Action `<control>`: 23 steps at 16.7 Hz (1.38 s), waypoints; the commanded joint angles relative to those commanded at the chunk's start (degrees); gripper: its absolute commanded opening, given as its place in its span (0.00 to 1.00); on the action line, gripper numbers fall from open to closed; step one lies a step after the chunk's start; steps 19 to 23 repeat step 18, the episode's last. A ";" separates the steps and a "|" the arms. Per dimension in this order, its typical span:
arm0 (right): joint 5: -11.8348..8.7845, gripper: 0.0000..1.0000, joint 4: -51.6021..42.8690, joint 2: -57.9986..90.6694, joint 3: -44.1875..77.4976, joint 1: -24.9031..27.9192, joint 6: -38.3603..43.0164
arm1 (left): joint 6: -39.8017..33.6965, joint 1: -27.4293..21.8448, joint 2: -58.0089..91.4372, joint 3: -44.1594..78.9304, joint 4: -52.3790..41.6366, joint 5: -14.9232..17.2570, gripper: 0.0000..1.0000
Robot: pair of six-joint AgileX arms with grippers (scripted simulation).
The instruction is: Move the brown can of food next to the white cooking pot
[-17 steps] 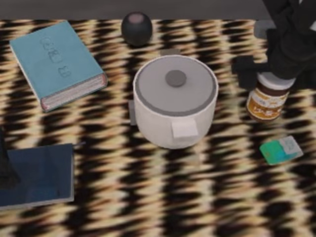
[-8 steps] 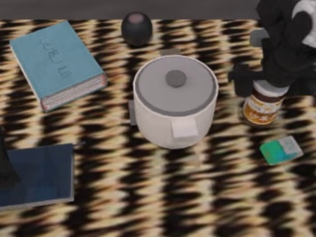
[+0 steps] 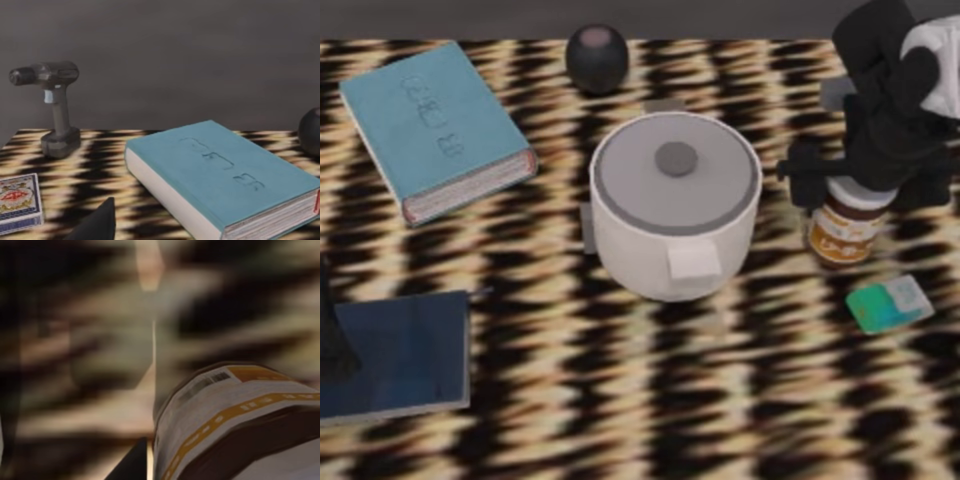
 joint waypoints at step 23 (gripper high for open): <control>0.00 1.00 0.00 0.00 0.00 0.00 0.00 | 0.00 0.00 0.00 0.00 0.00 0.00 1.00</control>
